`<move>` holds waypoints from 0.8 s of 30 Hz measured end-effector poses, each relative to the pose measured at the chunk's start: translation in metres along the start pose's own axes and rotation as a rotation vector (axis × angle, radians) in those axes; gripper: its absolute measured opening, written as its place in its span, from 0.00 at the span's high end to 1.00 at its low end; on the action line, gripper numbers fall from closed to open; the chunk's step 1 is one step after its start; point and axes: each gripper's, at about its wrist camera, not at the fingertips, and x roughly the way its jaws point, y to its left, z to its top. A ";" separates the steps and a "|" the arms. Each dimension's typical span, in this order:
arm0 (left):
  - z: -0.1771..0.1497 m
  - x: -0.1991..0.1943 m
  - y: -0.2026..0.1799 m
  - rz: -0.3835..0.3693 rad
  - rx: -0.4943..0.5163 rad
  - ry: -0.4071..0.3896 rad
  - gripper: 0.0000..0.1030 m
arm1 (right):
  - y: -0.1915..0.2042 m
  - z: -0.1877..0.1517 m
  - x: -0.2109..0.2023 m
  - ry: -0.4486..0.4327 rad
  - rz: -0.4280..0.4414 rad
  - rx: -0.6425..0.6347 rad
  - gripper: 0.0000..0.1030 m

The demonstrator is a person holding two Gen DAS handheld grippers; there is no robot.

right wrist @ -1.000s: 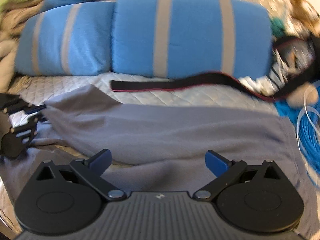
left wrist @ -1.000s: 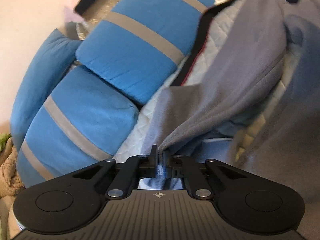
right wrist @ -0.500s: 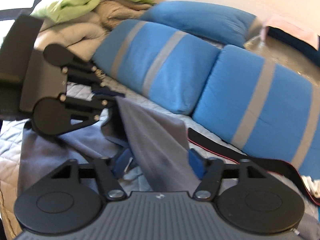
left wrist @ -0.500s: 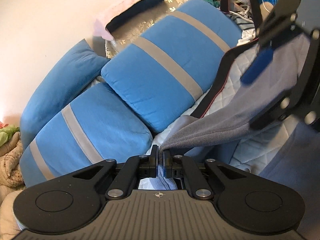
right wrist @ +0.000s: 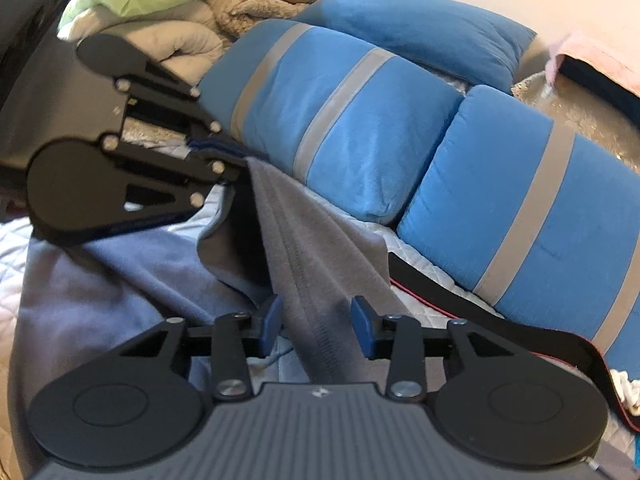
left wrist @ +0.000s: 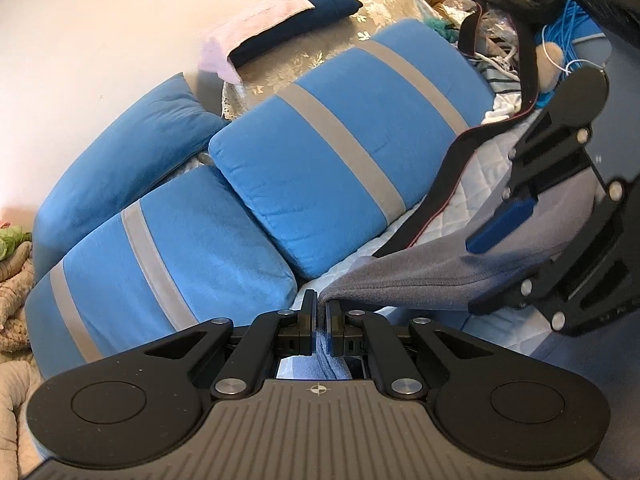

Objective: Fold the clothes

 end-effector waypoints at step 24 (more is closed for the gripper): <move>-0.004 0.001 0.000 -0.012 -0.008 0.006 0.96 | 0.003 -0.005 0.007 0.030 -0.086 -0.065 0.91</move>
